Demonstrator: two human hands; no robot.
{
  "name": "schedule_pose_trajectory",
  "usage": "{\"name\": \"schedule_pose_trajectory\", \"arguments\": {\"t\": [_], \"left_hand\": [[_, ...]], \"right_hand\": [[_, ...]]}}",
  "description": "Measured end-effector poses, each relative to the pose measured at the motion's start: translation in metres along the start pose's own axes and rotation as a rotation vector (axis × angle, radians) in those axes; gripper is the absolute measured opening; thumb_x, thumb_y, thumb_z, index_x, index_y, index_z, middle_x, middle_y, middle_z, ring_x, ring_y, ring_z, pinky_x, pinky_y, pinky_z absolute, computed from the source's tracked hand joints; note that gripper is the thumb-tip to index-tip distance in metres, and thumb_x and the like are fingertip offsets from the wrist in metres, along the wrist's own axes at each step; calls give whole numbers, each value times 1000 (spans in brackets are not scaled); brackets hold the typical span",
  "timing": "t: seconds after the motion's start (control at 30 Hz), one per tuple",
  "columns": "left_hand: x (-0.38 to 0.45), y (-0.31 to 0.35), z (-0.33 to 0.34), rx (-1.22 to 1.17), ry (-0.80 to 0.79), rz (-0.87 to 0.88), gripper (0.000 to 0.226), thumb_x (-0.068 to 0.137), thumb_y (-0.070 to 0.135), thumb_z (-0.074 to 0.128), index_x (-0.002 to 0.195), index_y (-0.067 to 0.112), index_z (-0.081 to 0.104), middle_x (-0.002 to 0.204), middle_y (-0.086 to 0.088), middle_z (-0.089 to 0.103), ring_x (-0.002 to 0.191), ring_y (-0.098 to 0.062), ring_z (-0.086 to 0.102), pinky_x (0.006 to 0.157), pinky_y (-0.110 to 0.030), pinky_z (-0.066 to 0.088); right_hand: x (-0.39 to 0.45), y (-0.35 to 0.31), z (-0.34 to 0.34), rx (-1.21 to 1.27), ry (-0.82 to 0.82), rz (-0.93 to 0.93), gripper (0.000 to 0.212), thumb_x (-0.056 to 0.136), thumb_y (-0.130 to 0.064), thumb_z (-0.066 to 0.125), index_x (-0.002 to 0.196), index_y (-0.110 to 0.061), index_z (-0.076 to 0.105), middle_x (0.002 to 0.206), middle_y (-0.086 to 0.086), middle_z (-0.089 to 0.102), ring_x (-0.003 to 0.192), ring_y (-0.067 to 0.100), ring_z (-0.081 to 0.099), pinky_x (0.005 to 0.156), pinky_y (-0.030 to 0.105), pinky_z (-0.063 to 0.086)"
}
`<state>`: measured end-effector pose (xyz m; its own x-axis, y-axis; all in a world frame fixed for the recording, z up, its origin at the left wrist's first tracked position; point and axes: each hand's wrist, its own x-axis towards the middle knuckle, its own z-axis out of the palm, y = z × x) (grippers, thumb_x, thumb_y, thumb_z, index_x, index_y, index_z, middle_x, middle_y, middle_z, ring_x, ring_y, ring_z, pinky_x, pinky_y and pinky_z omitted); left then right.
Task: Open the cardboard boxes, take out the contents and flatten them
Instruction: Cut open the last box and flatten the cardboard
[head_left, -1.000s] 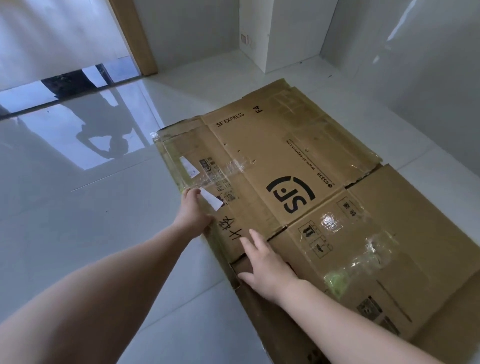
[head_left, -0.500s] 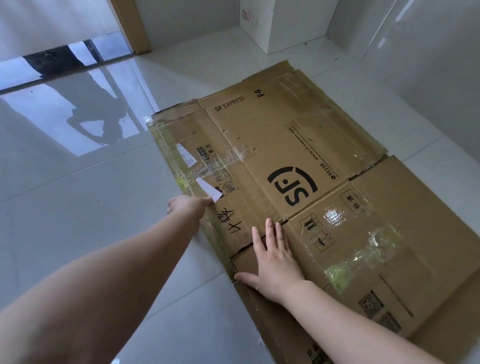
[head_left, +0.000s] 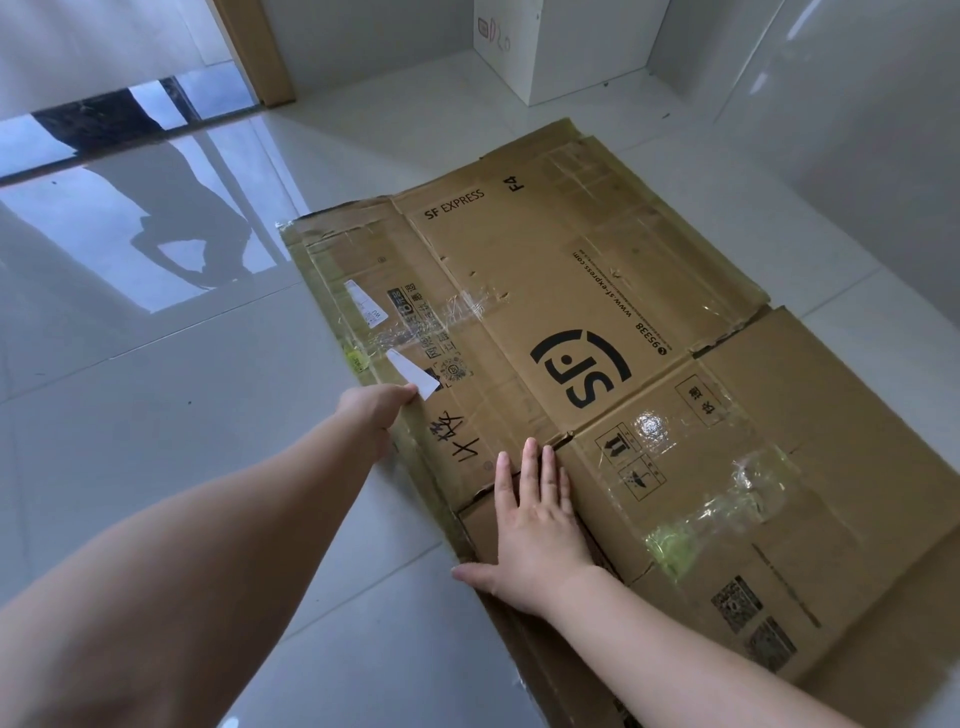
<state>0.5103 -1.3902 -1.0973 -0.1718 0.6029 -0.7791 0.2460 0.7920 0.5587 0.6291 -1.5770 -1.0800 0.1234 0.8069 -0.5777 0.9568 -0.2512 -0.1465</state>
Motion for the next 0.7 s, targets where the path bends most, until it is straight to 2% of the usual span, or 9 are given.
{"name": "schedule_pose_trajectory", "arguments": {"t": [0.13, 0.2, 0.23, 0.3, 0.43, 0.53, 0.6, 0.7], "left_hand": [[-7, 3, -3, -7, -53, -4, 50, 78, 26, 79, 112, 0, 53, 108, -14, 62, 90, -32, 66, 79, -41, 56], [-9, 5, -7, 37, -51, 11, 52, 75, 29, 80, 112, 4, 54, 108, -16, 64, 86, -29, 68, 72, -39, 59], [-9, 7, -8, 57, -55, 23, 49, 76, 29, 79, 111, 5, 54, 109, -15, 64, 85, -27, 67, 69, -36, 58], [-14, 9, -10, 71, -102, 23, 40, 81, 28, 75, 108, 5, 57, 107, -14, 64, 83, -25, 62, 66, -36, 53], [-32, 16, -8, 36, -203, 3, 32, 90, 22, 64, 114, 3, 54, 108, -18, 65, 81, -29, 68, 54, -37, 55], [-41, 24, -4, 29, -180, 37, 25, 92, 17, 60, 111, 4, 52, 104, -19, 66, 77, -28, 70, 59, -38, 58], [-48, 29, 0, 21, -158, 68, 17, 92, 17, 60, 104, 7, 53, 103, -18, 67, 76, -27, 70, 56, -34, 58], [-58, 34, 6, -1, -128, 119, 16, 90, 18, 62, 100, 7, 55, 103, -17, 68, 85, -30, 72, 69, -35, 58]], "right_hand": [[-17, -23, 13, -1, 8, 47, 131, 77, -61, 64, 134, -2, -38, 138, 32, -42, 132, 50, -33, 109, 66, -7], [-25, -32, 21, 8, 81, 56, 135, 77, -42, 72, 129, -2, -46, 138, 39, -35, 134, 59, -20, 104, 73, -2], [-28, -33, 21, 16, 118, 69, 133, 79, -34, 71, 127, -3, -49, 139, 40, -32, 134, 62, -13, 103, 74, 1], [-34, -33, 20, -12, 89, 58, 116, 89, -25, 56, 122, -6, -53, 135, 36, -39, 134, 61, -17, 104, 73, -4], [-42, -26, 11, -62, 56, 29, 105, 90, -21, 52, 128, -12, -45, 133, 32, -42, 135, 59, -19, 106, 70, -4], [-46, -22, -1, -54, 19, 28, 102, 90, -21, 52, 138, -12, -38, 145, 33, -33, 138, 56, -15, 110, 66, 1], [-50, -20, -12, -48, 6, 41, 103, 89, -22, 56, 145, -12, -29, 151, 32, -23, 141, 53, -9, 113, 63, 8], [-57, -15, -26, -30, 26, 49, 104, 88, -25, 59, 146, -13, -27, 154, 31, -15, 143, 50, 1, 113, 57, 20]]}}
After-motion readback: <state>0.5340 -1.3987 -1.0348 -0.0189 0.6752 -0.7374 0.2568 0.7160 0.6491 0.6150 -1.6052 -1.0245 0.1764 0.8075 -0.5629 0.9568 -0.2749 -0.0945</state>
